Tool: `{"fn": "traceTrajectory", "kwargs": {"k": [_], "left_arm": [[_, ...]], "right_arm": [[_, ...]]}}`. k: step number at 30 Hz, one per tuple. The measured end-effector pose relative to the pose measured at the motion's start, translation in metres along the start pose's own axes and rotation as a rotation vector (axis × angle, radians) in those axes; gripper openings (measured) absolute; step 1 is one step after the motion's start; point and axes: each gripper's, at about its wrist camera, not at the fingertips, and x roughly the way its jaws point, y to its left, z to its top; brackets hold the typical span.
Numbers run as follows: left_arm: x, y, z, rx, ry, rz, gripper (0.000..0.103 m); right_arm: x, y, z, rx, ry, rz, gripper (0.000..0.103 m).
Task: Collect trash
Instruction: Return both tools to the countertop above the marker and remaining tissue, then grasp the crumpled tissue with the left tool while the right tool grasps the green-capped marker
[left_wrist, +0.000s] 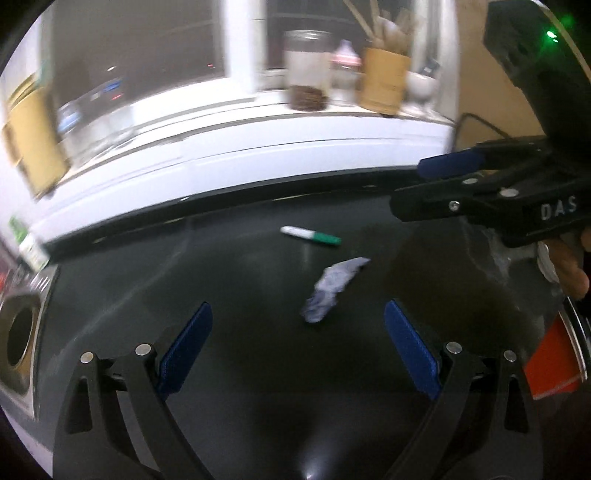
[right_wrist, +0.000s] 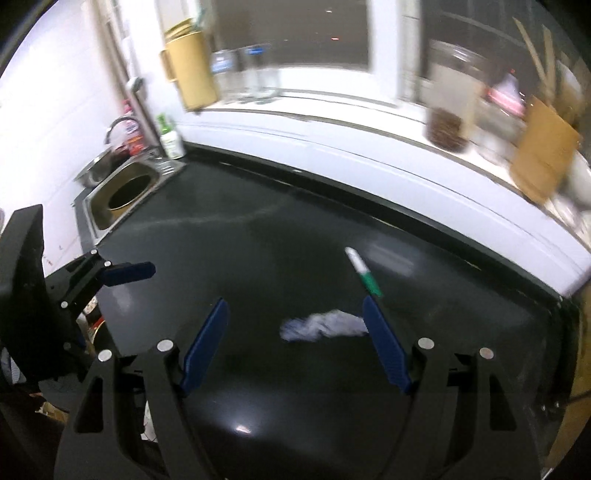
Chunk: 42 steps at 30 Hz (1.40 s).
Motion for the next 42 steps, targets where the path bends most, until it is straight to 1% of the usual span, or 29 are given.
{"fn": "traceTrajectory", "kwargs": {"k": [1,5,10,15,20,23,26,31,35,39,40,41,42], "left_arm": [[0.004,-0.006,0.002,0.011,0.004,-0.008,0.091],[0.015,-0.017,0.007,0.028,0.022,-0.024,0.091],[0.030,-0.018,0.013,0.026,0.042,-0.021,0.091],[0.051,-0.014,0.014,0.012,0.062,-0.023,0.091],[0.087,-0.012,0.013,0.016,0.088,-0.022,0.091],[0.113,-0.010,0.011,0.024,0.099,-0.034,0.091],[0.141,-0.011,0.006,0.037,0.146,-0.038,0.091],[0.170,-0.013,0.001,0.054,0.167,-0.076,0.088],[0.193,-0.014,0.001,0.076,0.206,-0.088,0.084],[0.208,-0.010,0.003,0.076,0.224,-0.099,0.077],[0.209,-0.009,0.004,0.076,0.210,-0.099,0.074],[0.210,-0.006,0.005,0.075,0.205,-0.100,0.073],[0.211,-0.005,0.006,0.074,0.201,-0.101,0.068]], "right_arm": [[-0.001,-0.010,-0.004,0.009,0.001,-0.005,0.073],[-0.001,-0.028,-0.010,0.019,0.004,-0.006,0.073],[0.006,-0.034,-0.010,0.018,0.013,0.005,0.073],[0.025,-0.043,-0.004,0.002,0.029,0.026,0.073],[0.065,-0.060,-0.003,-0.024,0.072,0.038,0.073],[0.092,-0.068,-0.005,-0.049,0.099,0.042,0.073],[0.120,-0.077,-0.006,-0.069,0.123,0.047,0.073],[0.166,-0.091,-0.002,-0.074,0.173,0.054,0.073],[0.200,-0.096,0.004,-0.096,0.207,0.054,0.068],[0.225,-0.100,0.010,-0.120,0.225,0.054,0.059],[0.231,-0.100,0.011,-0.126,0.232,0.054,0.054],[0.233,-0.100,0.012,-0.133,0.228,0.054,0.051],[0.234,-0.100,0.014,-0.143,0.222,0.056,0.050]]}}
